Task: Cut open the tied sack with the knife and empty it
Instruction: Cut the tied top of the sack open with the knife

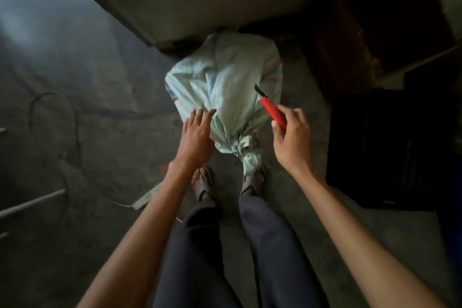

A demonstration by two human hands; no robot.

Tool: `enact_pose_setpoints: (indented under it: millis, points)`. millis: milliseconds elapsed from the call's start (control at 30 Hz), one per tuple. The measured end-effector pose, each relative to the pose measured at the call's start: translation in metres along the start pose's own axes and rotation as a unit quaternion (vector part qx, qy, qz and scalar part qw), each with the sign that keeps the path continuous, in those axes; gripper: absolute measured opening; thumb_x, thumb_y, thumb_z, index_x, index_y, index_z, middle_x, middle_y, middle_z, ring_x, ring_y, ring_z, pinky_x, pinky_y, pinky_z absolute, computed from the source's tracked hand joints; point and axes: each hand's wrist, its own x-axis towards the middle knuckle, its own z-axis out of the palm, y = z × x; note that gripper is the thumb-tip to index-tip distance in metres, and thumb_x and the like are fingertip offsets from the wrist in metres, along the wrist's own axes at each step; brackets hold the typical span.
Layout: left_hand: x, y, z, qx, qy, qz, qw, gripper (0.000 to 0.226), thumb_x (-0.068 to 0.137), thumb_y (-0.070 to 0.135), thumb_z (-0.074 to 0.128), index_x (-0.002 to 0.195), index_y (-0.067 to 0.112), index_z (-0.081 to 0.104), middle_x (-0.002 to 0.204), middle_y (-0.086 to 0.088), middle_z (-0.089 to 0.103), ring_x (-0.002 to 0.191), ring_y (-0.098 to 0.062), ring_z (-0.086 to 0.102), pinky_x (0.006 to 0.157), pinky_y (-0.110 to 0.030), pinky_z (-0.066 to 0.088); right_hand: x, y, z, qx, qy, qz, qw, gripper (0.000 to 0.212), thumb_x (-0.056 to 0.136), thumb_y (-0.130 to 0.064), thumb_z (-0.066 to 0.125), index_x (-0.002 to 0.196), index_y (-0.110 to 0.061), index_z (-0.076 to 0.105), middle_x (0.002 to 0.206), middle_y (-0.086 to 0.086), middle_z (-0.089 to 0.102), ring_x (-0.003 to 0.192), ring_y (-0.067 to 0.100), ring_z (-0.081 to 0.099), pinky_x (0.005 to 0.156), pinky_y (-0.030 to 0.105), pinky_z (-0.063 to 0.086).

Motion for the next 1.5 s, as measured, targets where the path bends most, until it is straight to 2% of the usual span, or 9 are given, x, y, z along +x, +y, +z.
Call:
enact_pose_setpoints:
  millis: [267,467,600,733,867,1000,1200,1333,1500]
  points:
    - [0.093,-0.072,0.201,0.225,-0.041,0.252,0.94,0.143,0.053,0.039,0.094,0.165,0.013,0.009,0.172,-0.014,0.007,0.158,-0.027,-0.006,0.13,-0.048,0.01,0.003,0.141,0.162,0.022,0.002,0.098,0.995,0.033,0.095,-0.013,0.059,0.127,-0.006,0.062,0.119,0.016,0.06,0.11,0.029,0.058,0.091,0.025,0.038]
    - [0.19,-0.106,0.28,0.216,0.057,0.339,0.914,0.081,0.08,0.058,0.074,0.136,0.001,0.06,0.139,-0.02,0.059,0.132,-0.038,0.055,0.114,-0.045,0.038,0.063,0.197,0.218,0.047,0.046,0.018,0.998,0.029,0.096,-0.016,0.057,0.122,-0.005,0.065,0.113,0.017,0.064,0.106,0.03,0.061,0.094,0.039,0.048]
    - [0.253,-0.075,0.259,0.07,0.111,0.311,0.941,0.063,0.08,0.076,0.055,0.082,0.013,0.06,0.084,-0.006,0.062,0.088,-0.029,0.065,0.073,-0.036,0.043,0.113,0.189,0.208,0.058,0.158,-0.078,0.983,0.031,0.095,-0.021,0.06,0.124,-0.009,0.065,0.115,0.016,0.065,0.106,0.023,0.061,0.088,0.023,0.043]
    - [0.289,-0.044,0.231,-0.197,0.076,0.21,0.955,0.063,0.071,0.077,0.061,0.074,0.014,0.07,0.066,0.01,0.066,0.069,-0.008,0.063,0.065,-0.03,0.048,0.124,0.188,0.175,0.091,0.304,-0.157,0.935,0.033,0.095,-0.029,0.056,0.123,-0.015,0.067,0.114,0.005,0.069,0.107,0.015,0.065,0.095,0.027,0.05]
    - [0.27,-0.025,0.187,-0.511,0.096,0.214,0.827,0.031,0.092,0.044,0.068,0.089,0.016,0.08,0.095,-0.002,0.079,0.09,-0.014,0.074,0.095,-0.035,0.057,0.096,0.176,0.142,0.111,0.358,-0.211,0.903,0.033,0.092,-0.031,0.058,0.123,-0.02,0.066,0.114,0.004,0.069,0.105,0.016,0.066,0.095,0.034,0.053]
    - [0.2,-0.025,0.125,-0.685,0.106,0.202,0.692,0.05,0.1,0.045,0.056,0.131,0.008,0.068,0.135,-0.016,0.066,0.128,-0.03,0.062,0.112,-0.049,0.048,0.069,0.155,0.115,0.144,0.311,-0.218,0.914,0.034,0.092,-0.026,0.062,0.124,-0.019,0.064,0.11,0.008,0.069,0.099,0.024,0.069,0.092,0.046,0.055]
    - [0.136,-0.067,0.098,-0.781,0.145,0.261,0.548,0.026,0.105,0.02,0.045,0.106,0.014,0.07,0.088,-0.005,0.071,0.073,-0.013,0.071,0.07,-0.03,0.061,0.053,0.121,0.13,0.249,0.257,-0.265,0.895,0.03,0.094,-0.021,0.062,0.123,-0.028,0.065,0.113,-0.007,0.067,0.102,0.008,0.064,0.092,0.035,0.056]
    - [0.115,-0.068,0.128,-0.766,0.076,0.214,0.602,0.049,0.107,0.027,0.045,0.082,0.007,0.082,0.075,-0.011,0.077,0.064,-0.019,0.076,0.057,-0.029,0.063,0.025,0.109,0.154,0.274,0.236,-0.31,0.88,0.023,0.093,-0.025,0.061,0.113,-0.034,0.066,0.103,-0.011,0.067,0.09,-0.002,0.064,0.072,0.012,0.052]
    - [0.112,-0.055,0.14,-0.732,0.087,0.21,0.642,0.057,0.098,0.046,0.057,0.139,0.006,0.061,0.139,-0.025,0.062,0.132,-0.041,0.058,0.114,-0.056,0.044,0.016,0.109,0.166,0.212,0.244,-0.35,0.879,0.024,0.094,-0.032,0.063,0.117,-0.026,0.064,0.105,-0.007,0.065,0.092,-0.005,0.063,0.07,0.005,0.05]
